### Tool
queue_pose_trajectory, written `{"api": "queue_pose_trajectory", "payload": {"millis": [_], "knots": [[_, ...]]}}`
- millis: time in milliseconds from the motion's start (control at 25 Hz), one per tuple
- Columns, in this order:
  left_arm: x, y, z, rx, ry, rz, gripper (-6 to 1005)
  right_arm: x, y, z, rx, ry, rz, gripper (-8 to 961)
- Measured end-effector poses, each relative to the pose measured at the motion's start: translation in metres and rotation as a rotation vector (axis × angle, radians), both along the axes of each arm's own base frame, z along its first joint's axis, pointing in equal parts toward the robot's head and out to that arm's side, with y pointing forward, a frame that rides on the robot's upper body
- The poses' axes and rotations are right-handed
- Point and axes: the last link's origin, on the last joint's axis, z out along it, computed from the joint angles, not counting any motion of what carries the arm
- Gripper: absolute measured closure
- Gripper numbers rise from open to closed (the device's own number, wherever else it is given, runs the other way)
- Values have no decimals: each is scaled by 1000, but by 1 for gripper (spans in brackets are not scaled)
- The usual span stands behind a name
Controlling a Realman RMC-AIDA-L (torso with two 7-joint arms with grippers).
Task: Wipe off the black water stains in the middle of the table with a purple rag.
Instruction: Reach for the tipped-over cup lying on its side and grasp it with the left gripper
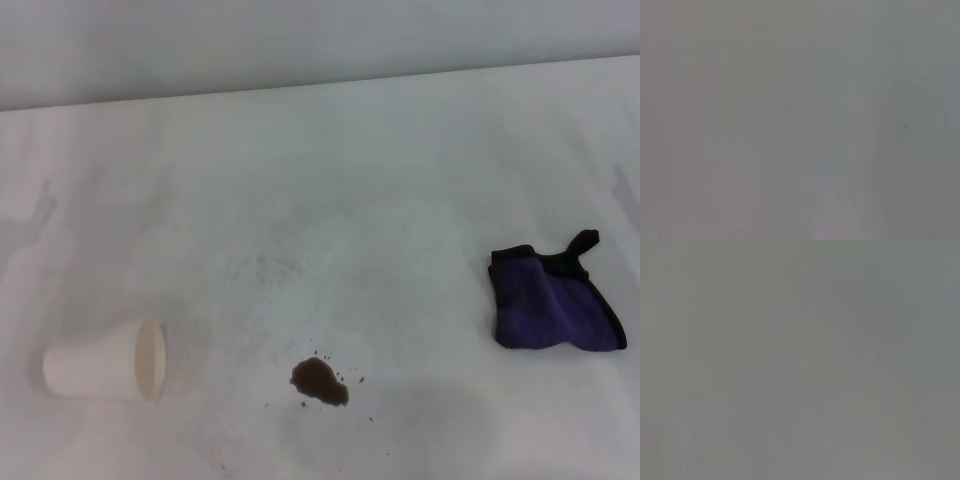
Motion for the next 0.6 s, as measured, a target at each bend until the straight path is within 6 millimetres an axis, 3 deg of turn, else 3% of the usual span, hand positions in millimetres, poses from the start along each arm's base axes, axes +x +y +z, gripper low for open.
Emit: {"api": "queue_pose_trajectory", "payload": {"millis": [600], "knots": [[-2, -3, -1, -3, 0, 7, 111, 0, 0, 0, -1, 1, 0, 88]]}}
